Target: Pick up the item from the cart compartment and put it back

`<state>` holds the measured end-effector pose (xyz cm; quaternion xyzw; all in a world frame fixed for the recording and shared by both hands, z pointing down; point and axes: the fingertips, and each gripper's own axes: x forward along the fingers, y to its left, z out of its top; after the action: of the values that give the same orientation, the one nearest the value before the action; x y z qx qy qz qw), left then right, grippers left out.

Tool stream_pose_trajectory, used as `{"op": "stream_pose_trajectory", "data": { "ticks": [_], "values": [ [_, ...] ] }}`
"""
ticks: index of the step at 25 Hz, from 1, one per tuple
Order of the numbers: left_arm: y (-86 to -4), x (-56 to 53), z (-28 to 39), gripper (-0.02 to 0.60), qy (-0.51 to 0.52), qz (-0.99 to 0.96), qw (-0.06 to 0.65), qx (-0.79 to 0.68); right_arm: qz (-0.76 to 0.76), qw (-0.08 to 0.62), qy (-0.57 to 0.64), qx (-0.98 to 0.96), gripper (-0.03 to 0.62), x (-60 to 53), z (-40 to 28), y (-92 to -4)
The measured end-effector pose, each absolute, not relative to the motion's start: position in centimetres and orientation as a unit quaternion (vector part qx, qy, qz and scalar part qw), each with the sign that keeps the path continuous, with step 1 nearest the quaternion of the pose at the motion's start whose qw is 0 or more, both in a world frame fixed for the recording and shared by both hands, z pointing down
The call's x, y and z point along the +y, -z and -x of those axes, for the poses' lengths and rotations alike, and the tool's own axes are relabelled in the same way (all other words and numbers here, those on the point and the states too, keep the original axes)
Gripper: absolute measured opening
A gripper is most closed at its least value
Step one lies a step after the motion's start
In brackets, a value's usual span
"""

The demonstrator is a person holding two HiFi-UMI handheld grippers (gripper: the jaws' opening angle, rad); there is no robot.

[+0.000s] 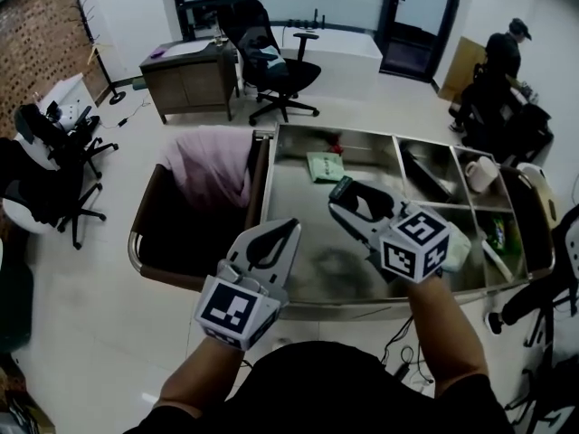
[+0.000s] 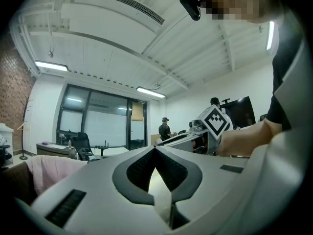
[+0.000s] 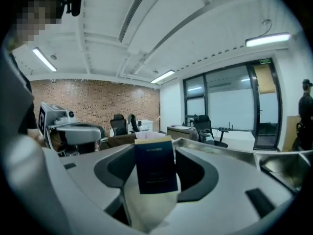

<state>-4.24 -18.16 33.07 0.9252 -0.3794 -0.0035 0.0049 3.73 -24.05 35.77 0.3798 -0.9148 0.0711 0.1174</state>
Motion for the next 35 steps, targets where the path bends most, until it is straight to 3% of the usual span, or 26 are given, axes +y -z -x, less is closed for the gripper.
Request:
{"op": "stream_pose_trajectory", "data": {
  "ticks": [16, 35],
  "values": [
    [-32.2, -14.2, -1.2, 0.000, 0.013, -0.929, 0.003, -0.369, -0.416, -0.023, -0.073, -0.906, 0.258, -15.3, -9.8, -30.3],
    [-32.9, -12.3, -3.9, 0.000, 0.001, -0.940, 0.012, -0.342, -0.461, -0.034, -0.062, -0.885, 0.258, -10.4, -12.0, -31.7]
  ]
}}
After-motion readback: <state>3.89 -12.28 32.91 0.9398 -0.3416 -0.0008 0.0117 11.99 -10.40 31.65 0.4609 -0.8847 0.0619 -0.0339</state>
